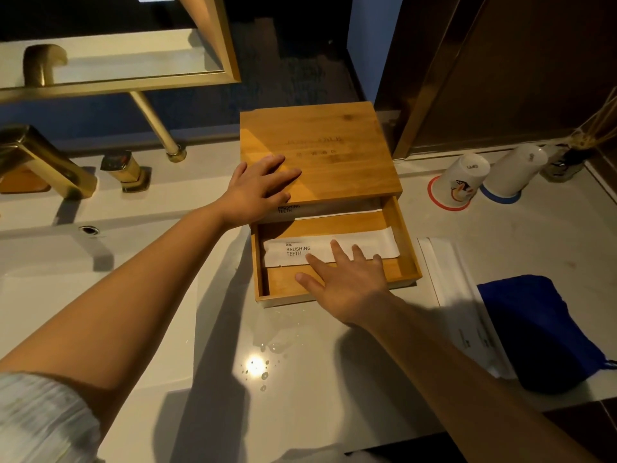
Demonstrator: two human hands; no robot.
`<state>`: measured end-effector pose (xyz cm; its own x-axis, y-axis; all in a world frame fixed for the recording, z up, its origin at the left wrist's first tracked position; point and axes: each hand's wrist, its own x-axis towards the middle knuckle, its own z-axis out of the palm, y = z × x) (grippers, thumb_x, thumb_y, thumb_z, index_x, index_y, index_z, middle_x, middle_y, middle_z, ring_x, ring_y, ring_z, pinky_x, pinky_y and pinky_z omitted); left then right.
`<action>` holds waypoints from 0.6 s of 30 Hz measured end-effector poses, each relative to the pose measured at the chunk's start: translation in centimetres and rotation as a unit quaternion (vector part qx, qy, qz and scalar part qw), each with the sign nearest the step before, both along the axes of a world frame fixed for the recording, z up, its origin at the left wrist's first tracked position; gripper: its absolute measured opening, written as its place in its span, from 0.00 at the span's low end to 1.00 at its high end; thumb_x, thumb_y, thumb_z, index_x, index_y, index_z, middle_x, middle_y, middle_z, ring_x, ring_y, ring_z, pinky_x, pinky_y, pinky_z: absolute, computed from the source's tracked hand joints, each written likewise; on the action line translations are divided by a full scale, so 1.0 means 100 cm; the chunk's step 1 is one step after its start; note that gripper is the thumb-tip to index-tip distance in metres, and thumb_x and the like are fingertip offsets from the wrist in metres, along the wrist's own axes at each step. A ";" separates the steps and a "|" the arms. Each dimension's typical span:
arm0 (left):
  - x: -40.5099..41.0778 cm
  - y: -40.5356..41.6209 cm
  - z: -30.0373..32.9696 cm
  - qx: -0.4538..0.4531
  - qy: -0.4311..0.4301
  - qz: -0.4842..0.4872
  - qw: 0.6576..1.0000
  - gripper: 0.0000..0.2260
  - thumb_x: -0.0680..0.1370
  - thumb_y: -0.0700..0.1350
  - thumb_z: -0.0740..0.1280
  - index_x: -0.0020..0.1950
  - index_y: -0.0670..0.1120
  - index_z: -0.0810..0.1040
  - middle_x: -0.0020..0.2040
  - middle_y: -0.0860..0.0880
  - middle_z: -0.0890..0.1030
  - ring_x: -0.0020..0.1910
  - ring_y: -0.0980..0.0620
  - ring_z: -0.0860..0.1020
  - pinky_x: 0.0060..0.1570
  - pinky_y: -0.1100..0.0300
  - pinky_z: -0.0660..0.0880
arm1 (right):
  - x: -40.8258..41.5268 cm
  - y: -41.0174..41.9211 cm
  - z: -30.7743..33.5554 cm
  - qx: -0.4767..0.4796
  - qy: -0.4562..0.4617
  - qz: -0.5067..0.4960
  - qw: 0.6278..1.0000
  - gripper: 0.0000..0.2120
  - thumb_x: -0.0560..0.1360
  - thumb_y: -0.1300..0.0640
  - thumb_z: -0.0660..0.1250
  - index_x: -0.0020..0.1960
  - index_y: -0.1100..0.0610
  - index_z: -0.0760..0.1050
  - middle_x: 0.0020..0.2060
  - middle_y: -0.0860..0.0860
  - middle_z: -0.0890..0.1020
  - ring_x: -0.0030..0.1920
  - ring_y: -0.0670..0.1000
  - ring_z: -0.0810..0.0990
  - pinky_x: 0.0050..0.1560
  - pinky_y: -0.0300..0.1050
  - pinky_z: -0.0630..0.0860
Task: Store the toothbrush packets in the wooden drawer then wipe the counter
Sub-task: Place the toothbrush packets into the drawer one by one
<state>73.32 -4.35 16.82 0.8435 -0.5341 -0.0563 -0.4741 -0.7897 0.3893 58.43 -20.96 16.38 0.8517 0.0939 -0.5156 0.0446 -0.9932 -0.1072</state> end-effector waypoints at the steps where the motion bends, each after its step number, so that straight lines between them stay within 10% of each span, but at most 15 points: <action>1: 0.000 0.000 0.000 0.000 0.000 0.001 1.000 0.20 0.80 0.53 0.57 0.72 0.59 0.61 0.77 0.49 0.55 0.76 0.48 0.51 0.73 0.44 0.42 | 0.002 0.001 -0.001 -0.005 0.006 -0.004 1.000 0.32 0.71 0.30 0.38 0.73 0.38 0.46 0.77 0.52 0.46 0.74 0.64 0.46 0.69 0.69 0.45; 18: -0.003 -0.002 0.005 0.011 -0.004 0.000 1.000 0.20 0.80 0.52 0.56 0.73 0.58 0.61 0.77 0.48 0.56 0.75 0.47 0.52 0.73 0.44 0.44 | 0.033 0.006 -0.010 0.001 -0.018 -0.041 0.999 0.32 0.72 0.29 0.41 0.73 0.38 0.46 0.76 0.53 0.43 0.74 0.65 0.43 0.68 0.69 0.50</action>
